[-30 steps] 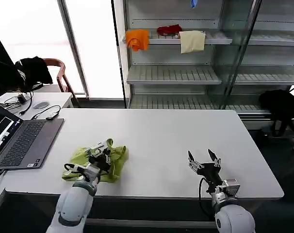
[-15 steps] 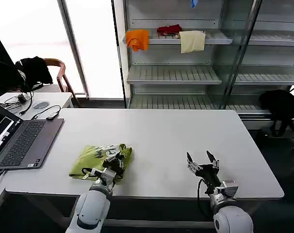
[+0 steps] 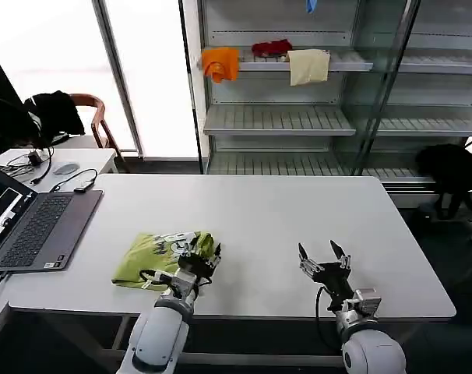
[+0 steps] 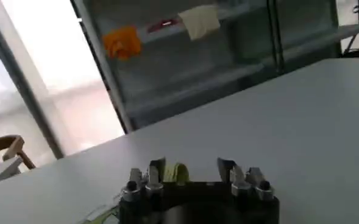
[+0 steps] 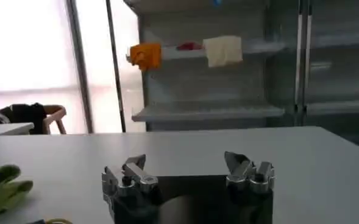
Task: Fold and organize the clothes.
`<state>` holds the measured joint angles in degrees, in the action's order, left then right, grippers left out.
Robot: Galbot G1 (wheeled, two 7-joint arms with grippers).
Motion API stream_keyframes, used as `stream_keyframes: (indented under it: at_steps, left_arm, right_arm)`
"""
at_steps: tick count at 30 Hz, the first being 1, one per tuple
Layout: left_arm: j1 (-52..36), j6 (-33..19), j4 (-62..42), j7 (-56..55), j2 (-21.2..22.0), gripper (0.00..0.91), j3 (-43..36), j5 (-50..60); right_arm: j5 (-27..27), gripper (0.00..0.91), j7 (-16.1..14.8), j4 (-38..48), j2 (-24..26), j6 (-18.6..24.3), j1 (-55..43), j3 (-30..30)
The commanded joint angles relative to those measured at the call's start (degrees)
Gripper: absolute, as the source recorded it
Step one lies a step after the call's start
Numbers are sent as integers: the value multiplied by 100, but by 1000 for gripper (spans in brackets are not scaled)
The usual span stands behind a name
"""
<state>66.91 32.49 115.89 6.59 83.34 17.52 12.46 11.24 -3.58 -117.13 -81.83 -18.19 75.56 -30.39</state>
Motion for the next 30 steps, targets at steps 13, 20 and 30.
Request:
stream_keyframes:
  at_steps: [13,20,30]
  left_arm:
    - [64,-14,-841,270,-1617,907,2826,-3450]
    - [-60,13,-1239,234,-1497,907,2602,-3462]
    - [-144,-82,-1639,307,-1284,907,2269,-3195]
  right_arm:
    - [-291,907,36,20,-223,-123,-187,313]
    - [-334,907,34,45,-219,-131,-160,295]
    - [-345,907,36,26,-185,-145,-177,258]
